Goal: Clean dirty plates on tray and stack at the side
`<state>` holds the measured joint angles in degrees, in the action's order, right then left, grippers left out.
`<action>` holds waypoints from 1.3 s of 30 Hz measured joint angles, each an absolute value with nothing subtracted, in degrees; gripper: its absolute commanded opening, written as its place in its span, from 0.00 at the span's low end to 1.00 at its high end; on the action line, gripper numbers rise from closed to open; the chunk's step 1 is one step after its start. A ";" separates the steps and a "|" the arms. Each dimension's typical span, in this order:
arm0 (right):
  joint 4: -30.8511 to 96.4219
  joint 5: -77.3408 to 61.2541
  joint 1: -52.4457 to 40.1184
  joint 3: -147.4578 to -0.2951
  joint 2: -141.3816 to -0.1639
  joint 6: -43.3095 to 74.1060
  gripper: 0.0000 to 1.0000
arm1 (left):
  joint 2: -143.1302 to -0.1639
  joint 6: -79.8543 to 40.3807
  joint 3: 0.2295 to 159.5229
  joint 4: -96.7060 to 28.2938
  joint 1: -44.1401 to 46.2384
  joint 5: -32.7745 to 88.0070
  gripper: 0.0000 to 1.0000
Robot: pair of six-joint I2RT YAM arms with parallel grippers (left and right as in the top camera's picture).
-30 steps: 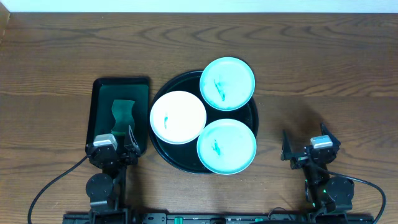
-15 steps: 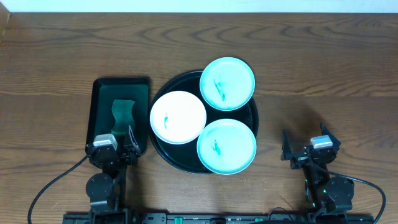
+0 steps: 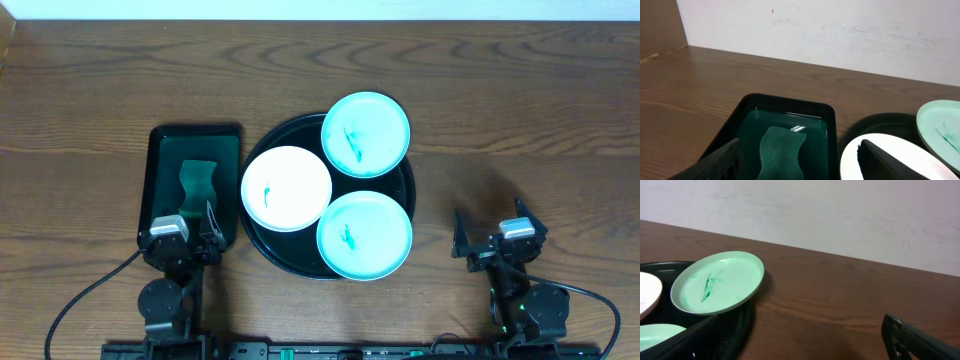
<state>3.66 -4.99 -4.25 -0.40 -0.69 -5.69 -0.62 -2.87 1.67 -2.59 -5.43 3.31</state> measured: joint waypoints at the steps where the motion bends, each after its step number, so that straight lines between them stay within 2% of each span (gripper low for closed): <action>1: 3.64 -4.99 -4.25 -0.40 -0.69 -5.72 0.99 | -0.62 -2.87 1.67 -2.57 -5.43 3.31 0.73; 15: 0.97 -6.26 -4.25 -0.40 -0.69 -3.62 0.99 | -1.23 -2.90 2.11 -3.20 -5.43 3.31 0.73; 23: -1.08 -9.34 -4.25 -1.80 -2.94 0.25 0.99 | -14.50 -2.92 12.82 -4.99 -5.43 3.31 0.73; 28: -0.49 -11.51 -4.25 -9.74 -11.53 1.58 0.99 | -25.87 -2.92 25.96 -10.90 -5.43 3.62 0.73; 33: 3.07 -14.79 -4.25 -23.77 -25.93 2.28 0.99 | -37.21 -2.92 39.99 -20.32 -5.43 4.56 0.73; 39: 12.71 -22.59 -4.25 -44.56 -47.42 2.59 0.99 | -52.45 -3.14 58.30 -38.50 -5.41 5.19 0.73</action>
